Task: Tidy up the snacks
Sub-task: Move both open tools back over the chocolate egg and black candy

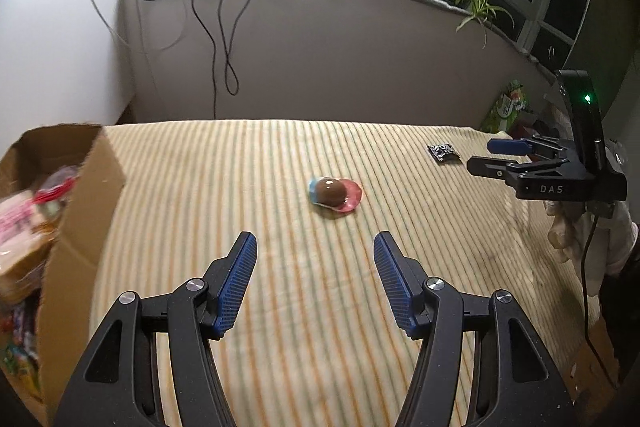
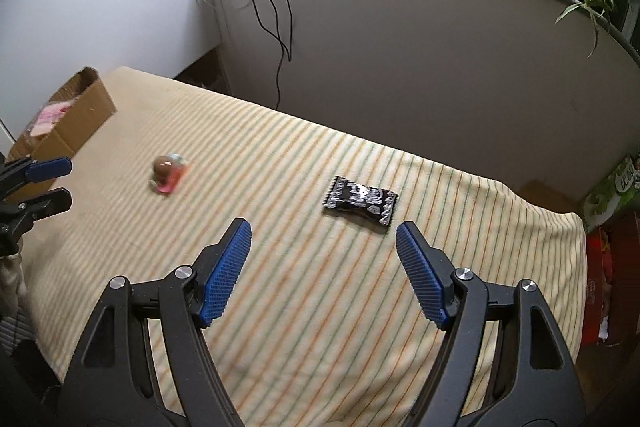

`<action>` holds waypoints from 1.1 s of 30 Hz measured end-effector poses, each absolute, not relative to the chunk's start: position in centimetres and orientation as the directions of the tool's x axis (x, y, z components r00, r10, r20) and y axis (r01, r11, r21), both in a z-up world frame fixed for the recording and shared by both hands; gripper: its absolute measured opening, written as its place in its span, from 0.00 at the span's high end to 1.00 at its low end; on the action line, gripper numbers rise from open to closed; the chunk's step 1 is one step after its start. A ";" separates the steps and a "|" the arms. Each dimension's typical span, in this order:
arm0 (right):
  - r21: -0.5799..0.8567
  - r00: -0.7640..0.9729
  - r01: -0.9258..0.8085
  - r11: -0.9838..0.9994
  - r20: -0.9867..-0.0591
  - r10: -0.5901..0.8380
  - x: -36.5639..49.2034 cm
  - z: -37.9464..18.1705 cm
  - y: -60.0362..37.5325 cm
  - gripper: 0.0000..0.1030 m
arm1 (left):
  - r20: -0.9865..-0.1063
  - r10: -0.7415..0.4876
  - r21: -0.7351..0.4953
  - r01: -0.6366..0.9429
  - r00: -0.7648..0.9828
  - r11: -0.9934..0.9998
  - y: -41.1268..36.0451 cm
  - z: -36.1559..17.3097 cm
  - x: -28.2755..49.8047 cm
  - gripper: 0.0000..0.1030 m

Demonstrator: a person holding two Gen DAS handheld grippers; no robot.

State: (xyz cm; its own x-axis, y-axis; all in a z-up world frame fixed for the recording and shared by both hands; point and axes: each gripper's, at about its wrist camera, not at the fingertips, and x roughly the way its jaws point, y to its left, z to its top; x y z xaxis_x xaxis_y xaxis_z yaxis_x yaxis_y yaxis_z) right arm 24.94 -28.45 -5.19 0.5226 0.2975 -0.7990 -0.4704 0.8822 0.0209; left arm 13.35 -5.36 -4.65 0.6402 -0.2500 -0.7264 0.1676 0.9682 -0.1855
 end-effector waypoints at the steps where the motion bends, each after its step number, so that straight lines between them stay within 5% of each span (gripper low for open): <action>1: 0.020 0.520 -0.471 0.882 -0.802 0.296 25.3 -5.3 -28.4 0.25 | -0.729 -0.253 -0.188 0.170 0.635 0.967 -5.5 -4.8 13.7 0.41; 7: 0.007 0.483 -0.512 0.859 -0.825 0.294 28.1 -6.5 -28.2 0.25 | -0.750 -0.263 -0.196 0.175 0.607 0.965 -6.6 -5.9 15.7 0.41; 14: 0.184 0.356 -0.540 0.821 -0.834 0.421 32.0 -7.5 -29.0 0.25 | -0.759 -0.267 -0.197 0.183 0.594 0.963 -7.3 -6.4 16.8 0.41; 20: 0.248 0.279 -0.545 0.801 -0.847 0.452 33.8 -8.6 -29.8 0.40 | -0.770 -0.269 -0.198 0.185 0.578 0.963 -7.9 -7.2 18.0 0.41; 24: 0.289 0.252 -0.548 0.785 -0.838 0.484 33.3 -8.4 -30.6 0.41 | -0.775 -0.264 -0.191 0.184 0.574 0.964 -8.2 -7.6 18.6 0.41; 33: 0.151 0.290 -0.606 0.781 -0.872 0.394 31.0 -8.8 -28.8 0.42 | -0.788 -0.219 -0.133 0.188 0.575 0.973 -9.5 -8.4 20.3 0.47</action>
State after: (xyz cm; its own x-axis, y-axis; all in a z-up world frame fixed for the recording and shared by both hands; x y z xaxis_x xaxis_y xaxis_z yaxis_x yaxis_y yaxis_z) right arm 30.99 -28.79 -8.79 0.2905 0.3938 -0.8721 -0.6064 0.7808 0.1506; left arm 20.28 -9.47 -8.43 0.5749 -0.2192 -0.7883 0.1883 0.9730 -0.1332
